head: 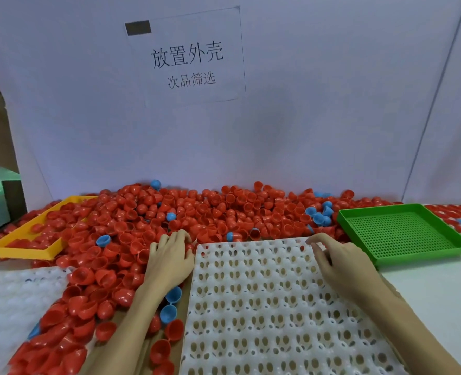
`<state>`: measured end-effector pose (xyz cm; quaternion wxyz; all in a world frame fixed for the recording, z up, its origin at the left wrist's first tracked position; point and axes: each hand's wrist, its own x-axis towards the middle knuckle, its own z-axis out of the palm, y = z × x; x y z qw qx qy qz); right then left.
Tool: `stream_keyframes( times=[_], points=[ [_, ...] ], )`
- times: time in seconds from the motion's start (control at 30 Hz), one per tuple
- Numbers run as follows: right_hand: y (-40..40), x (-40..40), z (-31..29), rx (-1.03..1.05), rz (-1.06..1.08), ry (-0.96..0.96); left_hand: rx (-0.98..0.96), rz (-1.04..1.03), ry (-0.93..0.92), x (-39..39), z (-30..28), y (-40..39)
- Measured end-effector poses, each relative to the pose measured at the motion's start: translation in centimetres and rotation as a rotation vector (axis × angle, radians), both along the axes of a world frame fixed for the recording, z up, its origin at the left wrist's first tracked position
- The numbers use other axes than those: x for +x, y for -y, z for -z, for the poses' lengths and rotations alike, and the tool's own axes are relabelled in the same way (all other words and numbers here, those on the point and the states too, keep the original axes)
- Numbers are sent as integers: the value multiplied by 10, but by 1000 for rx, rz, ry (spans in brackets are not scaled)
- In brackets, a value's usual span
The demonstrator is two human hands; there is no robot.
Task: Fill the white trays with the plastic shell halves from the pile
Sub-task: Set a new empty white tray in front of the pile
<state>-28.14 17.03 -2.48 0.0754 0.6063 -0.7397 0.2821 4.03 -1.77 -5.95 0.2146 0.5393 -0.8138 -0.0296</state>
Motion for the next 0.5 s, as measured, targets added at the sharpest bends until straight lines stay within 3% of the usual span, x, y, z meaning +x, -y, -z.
stream_keyframes(
  times=[0.1, 0.23, 0.4, 0.5],
  points=[
    [0, 3, 1, -42, -21, 43, -30, -18, 61, -1, 3, 0],
    [2, 3, 6, -46, -64, 95, -43, -36, -9, 1, 2, -2],
    [5, 2, 9, 36, -49, 84, -111, -91, -320, -7, -14, -5],
    [6, 2, 10, 60, -28, 54, -160, -67, -324, -19, -28, 6]
  ],
)
